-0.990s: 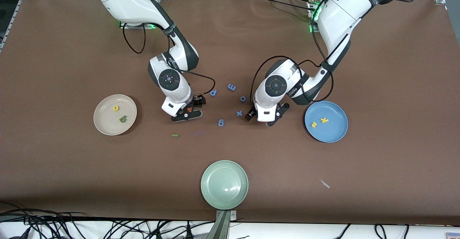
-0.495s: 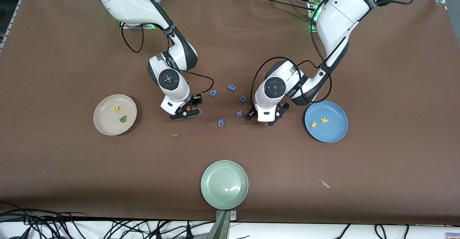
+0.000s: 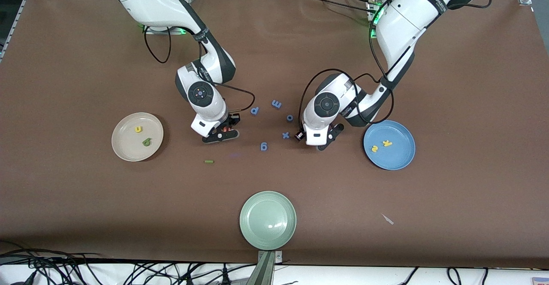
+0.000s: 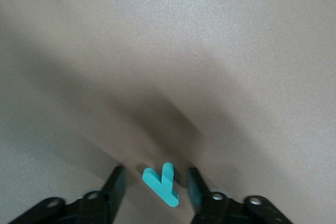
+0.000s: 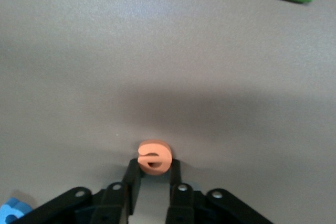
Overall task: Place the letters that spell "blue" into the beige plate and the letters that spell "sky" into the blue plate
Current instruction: 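Lower y into the blue plate while the right gripper lifts the e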
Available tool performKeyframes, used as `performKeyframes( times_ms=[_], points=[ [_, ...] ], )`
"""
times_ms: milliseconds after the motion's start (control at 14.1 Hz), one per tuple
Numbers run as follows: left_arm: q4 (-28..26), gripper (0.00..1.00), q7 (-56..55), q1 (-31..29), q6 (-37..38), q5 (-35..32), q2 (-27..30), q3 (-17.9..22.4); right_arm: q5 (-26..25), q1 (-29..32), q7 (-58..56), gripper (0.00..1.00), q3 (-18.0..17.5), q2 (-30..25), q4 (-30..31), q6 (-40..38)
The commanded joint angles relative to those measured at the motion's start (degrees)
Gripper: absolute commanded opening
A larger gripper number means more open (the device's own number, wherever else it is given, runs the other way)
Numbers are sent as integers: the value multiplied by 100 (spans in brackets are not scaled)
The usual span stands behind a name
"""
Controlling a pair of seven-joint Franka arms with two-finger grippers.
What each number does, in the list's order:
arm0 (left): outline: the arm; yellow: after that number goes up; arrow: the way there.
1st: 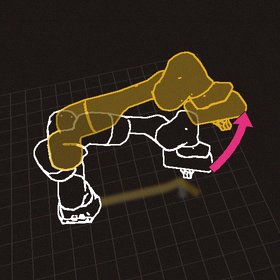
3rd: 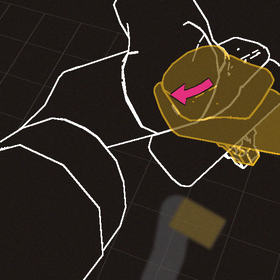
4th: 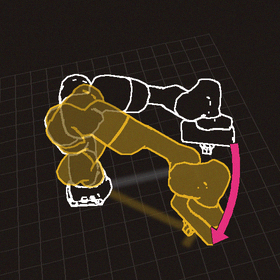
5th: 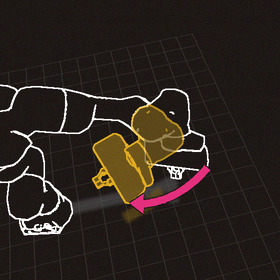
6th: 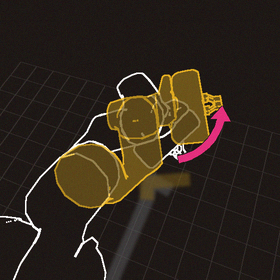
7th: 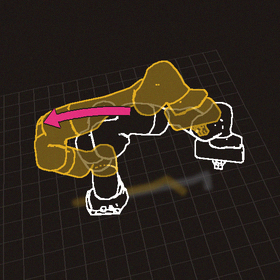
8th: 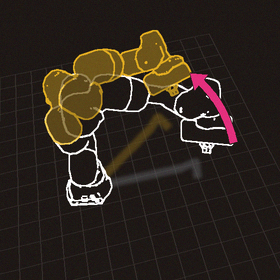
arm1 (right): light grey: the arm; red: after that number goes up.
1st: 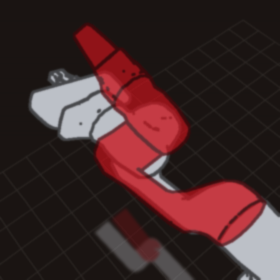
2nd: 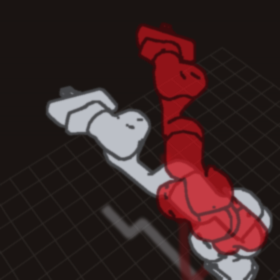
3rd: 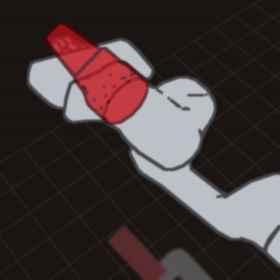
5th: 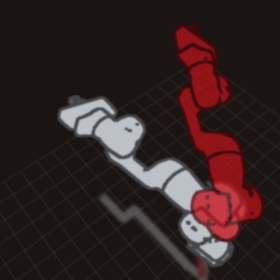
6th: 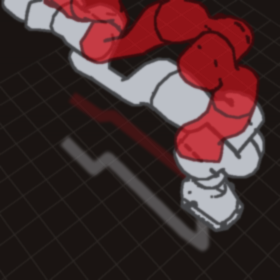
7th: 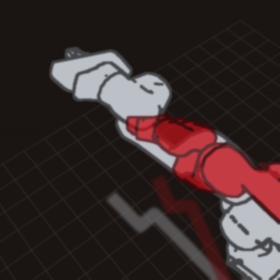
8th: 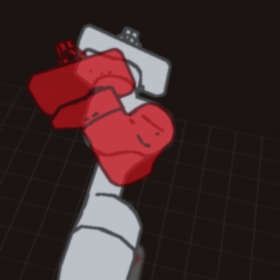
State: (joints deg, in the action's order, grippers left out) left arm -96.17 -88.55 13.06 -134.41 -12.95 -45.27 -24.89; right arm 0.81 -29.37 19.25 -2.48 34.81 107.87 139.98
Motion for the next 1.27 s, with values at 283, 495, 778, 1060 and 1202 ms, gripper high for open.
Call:
performKeyframes(
  times_ms=[283, 495, 778, 1060, 1202],
  points=[
    [28, 7, 22, -31, 72, -155, 61, 54, 69, 45, -665, 19, 563, -501, -240, -830],
    [89, 5, 425, -233, 414, -155, 377, 28, 69, 54, -1344, 21, 968, -642, -257, -1209],
    [256, 5, 2213, -768, 1450, -103, 860, 2, 331, 36, -1230, 99, 934, -467, -599, -1166],
    [265, 6, 4290, -1453, 2058, -103, 1204, 10, 798, 1, -1178, 100, 916, -204, -916, -1148],
    [248, 6, 5073, -1718, 2234, -103, 1213, 10, 816, -130, -819, 100, 899, 42, -1126, -1113]
  ],
)
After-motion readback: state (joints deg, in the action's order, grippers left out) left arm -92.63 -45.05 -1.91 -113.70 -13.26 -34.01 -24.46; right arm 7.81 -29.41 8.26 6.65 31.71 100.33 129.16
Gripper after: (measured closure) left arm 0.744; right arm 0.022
